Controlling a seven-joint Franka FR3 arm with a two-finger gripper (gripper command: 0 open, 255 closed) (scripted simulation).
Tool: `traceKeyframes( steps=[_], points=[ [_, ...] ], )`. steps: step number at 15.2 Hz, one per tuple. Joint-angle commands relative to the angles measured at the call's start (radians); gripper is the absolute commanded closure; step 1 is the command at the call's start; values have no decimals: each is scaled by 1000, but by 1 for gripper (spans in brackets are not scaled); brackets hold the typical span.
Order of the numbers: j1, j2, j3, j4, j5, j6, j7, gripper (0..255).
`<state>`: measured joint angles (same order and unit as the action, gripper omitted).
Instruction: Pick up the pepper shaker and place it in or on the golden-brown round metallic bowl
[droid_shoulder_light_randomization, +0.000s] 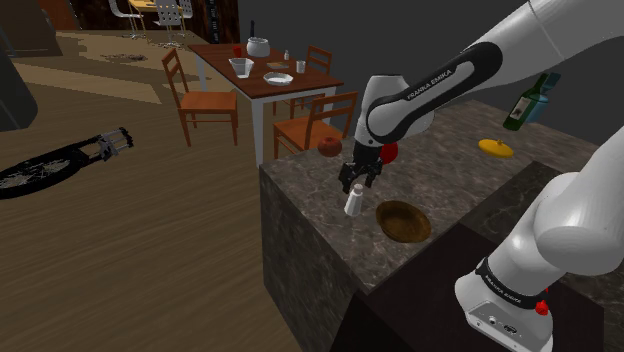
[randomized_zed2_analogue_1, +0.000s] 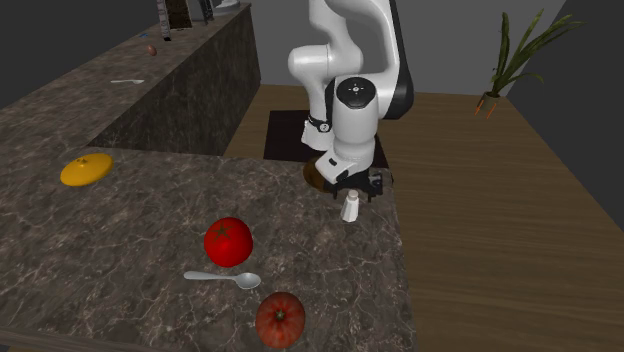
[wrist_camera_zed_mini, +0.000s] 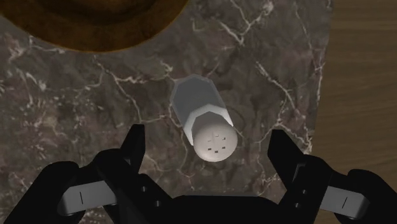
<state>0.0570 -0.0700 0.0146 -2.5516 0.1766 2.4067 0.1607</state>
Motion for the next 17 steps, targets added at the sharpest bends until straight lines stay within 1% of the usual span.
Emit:
traceKeyframes(
  steps=[1, 7, 8, 17],
  points=[
    [0, 4, 0, -1, 1, 6, -2, 0],
    [0, 4, 0, -1, 1, 5, -2, 0],
    [0, 4, 0, -1, 1, 5, -2, 255],
    [0, 4, 0, -1, 1, 6, -2, 255]
  ],
)
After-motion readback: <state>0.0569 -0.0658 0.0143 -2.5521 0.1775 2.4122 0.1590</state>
